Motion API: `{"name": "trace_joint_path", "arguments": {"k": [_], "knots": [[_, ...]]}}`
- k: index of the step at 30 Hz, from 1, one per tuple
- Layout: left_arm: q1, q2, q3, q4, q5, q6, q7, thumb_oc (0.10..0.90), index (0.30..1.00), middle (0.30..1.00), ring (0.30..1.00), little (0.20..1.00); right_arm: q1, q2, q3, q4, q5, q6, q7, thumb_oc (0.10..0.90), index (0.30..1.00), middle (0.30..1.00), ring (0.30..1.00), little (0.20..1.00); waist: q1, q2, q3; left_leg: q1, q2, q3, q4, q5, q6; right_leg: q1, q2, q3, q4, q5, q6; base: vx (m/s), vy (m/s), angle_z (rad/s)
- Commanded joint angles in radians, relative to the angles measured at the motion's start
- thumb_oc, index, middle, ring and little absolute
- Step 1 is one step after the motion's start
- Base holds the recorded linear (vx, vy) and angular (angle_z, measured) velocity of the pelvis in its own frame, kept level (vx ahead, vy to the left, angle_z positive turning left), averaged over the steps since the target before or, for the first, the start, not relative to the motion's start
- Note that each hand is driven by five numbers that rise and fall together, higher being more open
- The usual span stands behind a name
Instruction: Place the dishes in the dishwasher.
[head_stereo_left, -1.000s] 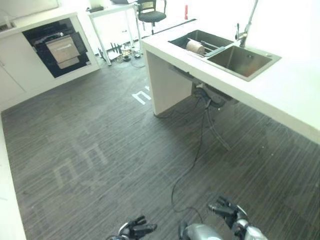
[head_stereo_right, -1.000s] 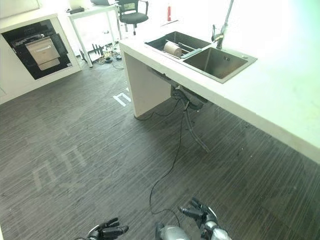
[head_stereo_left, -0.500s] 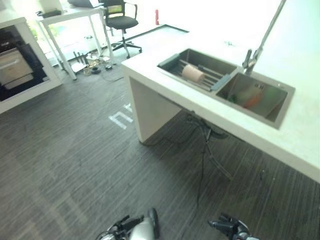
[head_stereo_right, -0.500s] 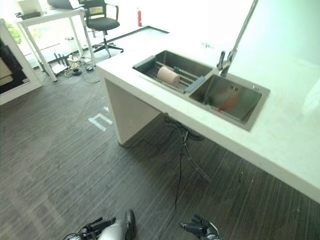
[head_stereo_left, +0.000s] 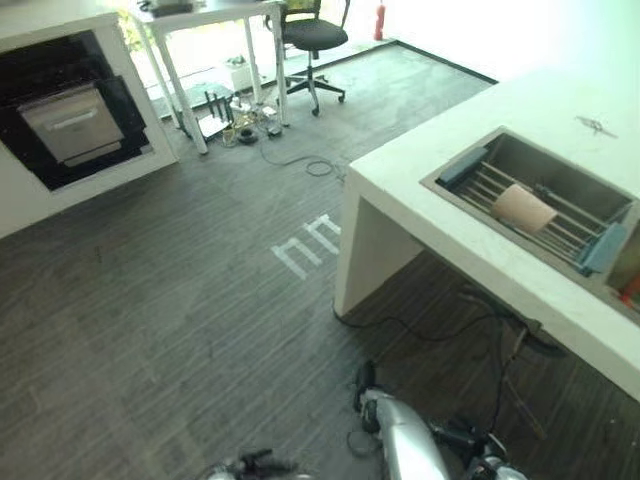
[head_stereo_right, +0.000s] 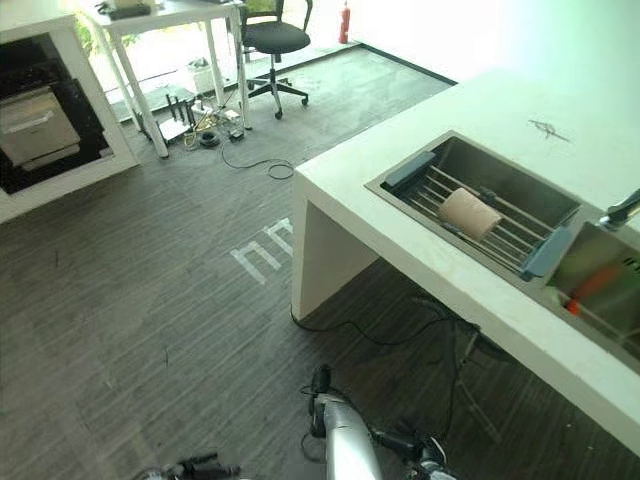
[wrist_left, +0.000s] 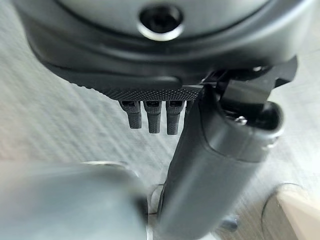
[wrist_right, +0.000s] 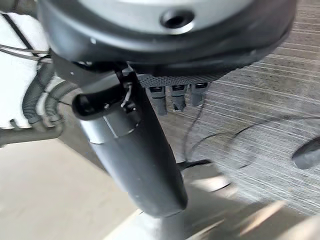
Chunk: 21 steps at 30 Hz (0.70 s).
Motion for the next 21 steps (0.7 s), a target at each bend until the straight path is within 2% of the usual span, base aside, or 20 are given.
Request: {"name": "trace_joint_path", "arguments": {"k": [1,2,3,4,5,6,8,10,12,15,18,21], "knots": [[0.023,0.009,-0.016,0.017,-0.027,-0.035,0.018,0.8,0.9,0.9,0.9,0.9,0.015,-0.005,0.025,-0.003,0.029,-0.016,0.012,0.8,0.9,0.9,0.9,0.9,-0.01,-0.031,-0.044,-0.135,0.085,-0.075,0.016,0.06,-0.001,0.186,-0.113,0.174,-0.055,0.026,0.24,0.23,-0.245,-0.5],[0.029,0.006,-0.007,0.016,-0.033,-0.033,0.019,0.8,0.9,0.9,0.9,0.9,0.011,-0.004,0.029,-0.005,0.024,-0.017,0.009,0.8,0.9,0.9,0.9,0.9,-0.008,-0.036,-0.051,-0.114,0.092,-0.06,0.016,0.059,-0.011,0.193,-0.111,0.173,-0.055,0.015,0.23,0.21,-0.236,-0.13],[0.033,0.004,0.001,0.016,-0.035,-0.035,0.015,0.8,0.9,0.9,0.9,0.9,0.007,-0.008,0.029,-0.008,0.019,-0.017,0.007,0.8,0.9,0.9,0.9,0.9,-0.005,-0.041,-0.056,-0.1,0.104,-0.048,0.016,0.097,-0.025,0.197,-0.112,0.178,-0.055,0.003,0.222,0.3,-0.309,-0.27],[0.041,-0.003,0.011,0.015,-0.052,-0.044,0.018,0.8,0.9,0.9,0.9,0.9,0.003,-0.02,0.03,-0.014,0.012,-0.018,0.002,0.8,0.9,0.9,0.9,0.9,0.011,-0.057,-0.055,-0.079,0.11,-0.042,0.022,0.226,-0.051,0.221,-0.11,0.207,-0.055,-0.022,0.206,0.27,-0.322,-0.43],[0.043,-0.004,0.021,0.012,-0.06,-0.041,0.022,0.8,0.9,0.9,0.9,0.9,-0.001,-0.027,0.028,-0.018,0.005,-0.015,0.001,0.8,0.9,0.9,0.9,0.9,0.022,-0.069,-0.053,-0.129,0.112,-0.052,0.111,0.264,-0.06,0.233,-0.108,0.221,-0.055,-0.031,0.194,0.26,-0.357,-0.71],[0.042,-0.008,0.028,0.006,-0.06,-0.036,0.024,0.8,0.9,0.9,0.9,0.9,-0.011,-0.042,0.027,-0.018,0.002,-0.009,0.001,0.8,0.9,0.9,0.9,0.9,0.046,-0.074,-0.039,-0.234,0.111,-0.08,0.221,0.287,-0.063,0.262,-0.099,0.247,-0.055,-0.044,0.179,0.13,-0.226,-1.08],[0.045,-0.012,0.025,0.001,-0.048,-0.046,0.024,0.8,0.9,0.9,0.9,0.9,-0.021,-0.053,0.023,-0.015,0.01,-0.004,0.003,0.8,0.9,0.9,0.9,0.9,0.067,-0.074,-0.033,-0.295,0.079,-0.103,0.206,0.302,-0.055,0.281,-0.088,0.28,-0.055,-0.057,0.179,0.12,-0.096,-1.13],[0.056,-0.017,0.025,-0.005,-0.064,-0.06,0.038,0.8,0.9,0.9,0.9,0.9,-0.038,-0.059,0.02,-0.014,0.004,0.008,0.009,0.8,0.9,0.9,0.9,0.9,0.094,-0.067,-0.025,-0.322,0.035,-0.139,0.122,0.312,-0.049,0.3,-0.059,0.329,-0.055,-0.078,0.187,0.11,0.015,-0.55],[0.063,-0.019,0.036,-0.003,-0.072,-0.062,0.041,0.8,0.9,0.9,0.9,0.9,-0.055,-0.06,0.025,-0.005,-0.014,0.016,0.015,0.8,0.9,0.9,0.9,0.9,0.119,-0.057,-0.026,-0.323,-0.005,-0.206,0.016,0.311,-0.043,0.298,-0.037,0.365,-0.055,-0.085,0.195,0.07,0.064,-0.73],[0.063,-0.024,0.029,0.003,-0.077,-0.068,0.035,0.8,0.9,0.9,0.9,0.9,-0.076,-0.056,0.045,0.002,-0.013,0.02,0.012,0.8,0.9,0.9,0.9,0.9,0.131,-0.027,-0.031,-0.363,-0.034,-0.271,0.016,0.254,-0.033,0.28,-0.009,0.378,-0.055,-0.084,0.198,0.0,0.086,-0.82],[0.063,-0.025,0.015,0.005,-0.071,-0.054,0.035,0.8,0.9,0.9,0.9,0.9,-0.071,-0.042,0.04,-0.001,-0.005,0.021,-0.001,0.8,0.9,0.9,0.9,0.9,0.113,-0.011,-0.046,-0.362,-0.019,-0.252,0.016,0.22,-0.02,0.269,-0.008,0.356,-0.055,-0.092,0.2,0.02,0.13,-0.55],[0.056,-0.021,0.008,0.014,-0.06,-0.045,0.037,0.8,0.9,0.9,0.9,0.9,-0.041,-0.023,0.037,0.002,-0.006,0.015,-0.009,0.8,0.9,0.9,0.9,0.9,0.093,-0.014,-0.062,-0.352,0.0,-0.223,0.016,0.198,-0.01,0.27,-0.018,0.338,-0.055,-0.095,0.205,0.06,0.064,-0.24]]}}
